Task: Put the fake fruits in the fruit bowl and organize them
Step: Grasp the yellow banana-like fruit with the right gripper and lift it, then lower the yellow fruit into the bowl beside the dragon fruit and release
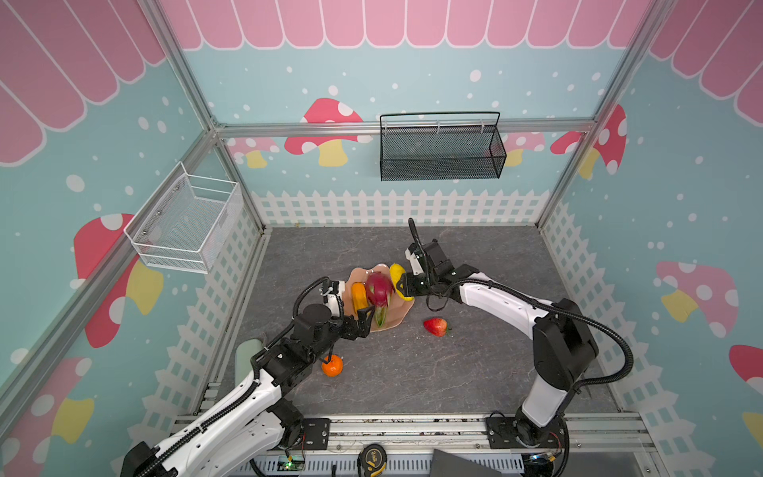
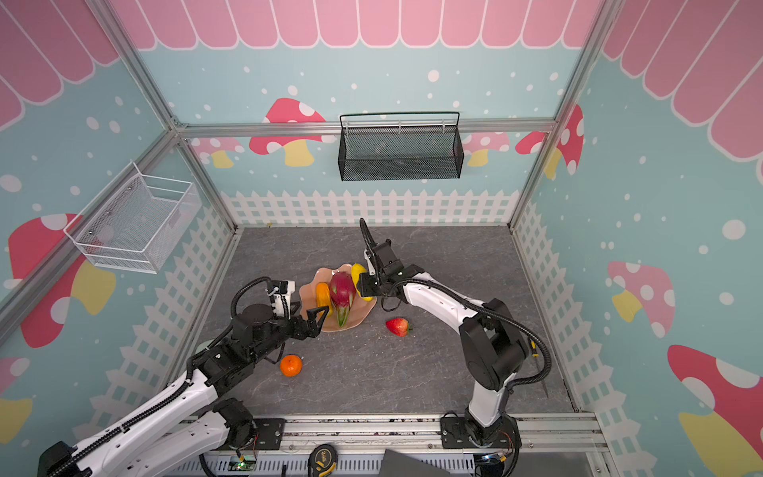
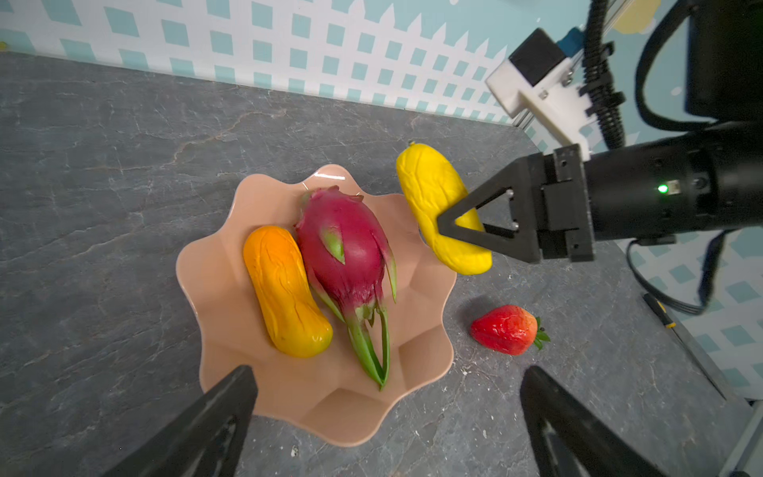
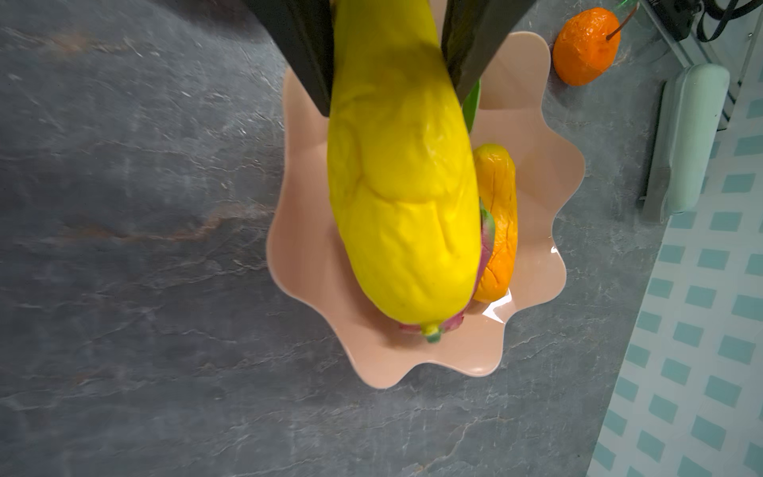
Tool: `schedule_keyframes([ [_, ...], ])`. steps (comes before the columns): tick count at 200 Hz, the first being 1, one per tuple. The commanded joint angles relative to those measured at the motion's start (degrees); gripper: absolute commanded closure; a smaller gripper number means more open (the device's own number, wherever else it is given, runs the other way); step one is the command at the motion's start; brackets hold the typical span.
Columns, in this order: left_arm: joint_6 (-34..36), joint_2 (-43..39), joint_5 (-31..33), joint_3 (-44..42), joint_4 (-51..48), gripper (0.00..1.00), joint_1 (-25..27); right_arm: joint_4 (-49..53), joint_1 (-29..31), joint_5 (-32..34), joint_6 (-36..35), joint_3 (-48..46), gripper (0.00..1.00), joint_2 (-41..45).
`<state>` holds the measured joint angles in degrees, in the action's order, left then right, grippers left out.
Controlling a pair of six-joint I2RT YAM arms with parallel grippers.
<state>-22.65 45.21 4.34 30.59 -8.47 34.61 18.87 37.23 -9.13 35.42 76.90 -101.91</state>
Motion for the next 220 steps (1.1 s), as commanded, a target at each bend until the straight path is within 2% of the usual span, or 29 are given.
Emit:
schedule_keyframes([
  [1, -2.0, -2.5, -0.6, 0.6, -3.3, 0.00, -0.4, -2.2, 0.2, -3.0, 0.9, 0.9, 0.58, -1.9],
  [124, -1.6, -2.4, -1.7, 0.4, -4.0, 0.00, -0.4, -3.0, 0.2, -0.9, 1.5, -0.2, 0.49, -6.0],
  [150, -1.6, -2.9, -1.5, 0.2, -4.0, 0.00, -0.4, -2.9, 0.2, -0.9, 1.0, -0.2, 0.44, -6.0],
  [173, -1.8, -2.9, -1.6, 0.0, -4.1, 0.00, -0.5, -2.4, 0.2, -0.3, 0.6, -0.1, 0.35, -5.8],
  [220, -1.9, -2.7, -1.8, -0.4, -3.9, 0.00, -0.5, -2.2, 0.2, 1.4, -0.7, -0.2, 0.33, -3.8],
])
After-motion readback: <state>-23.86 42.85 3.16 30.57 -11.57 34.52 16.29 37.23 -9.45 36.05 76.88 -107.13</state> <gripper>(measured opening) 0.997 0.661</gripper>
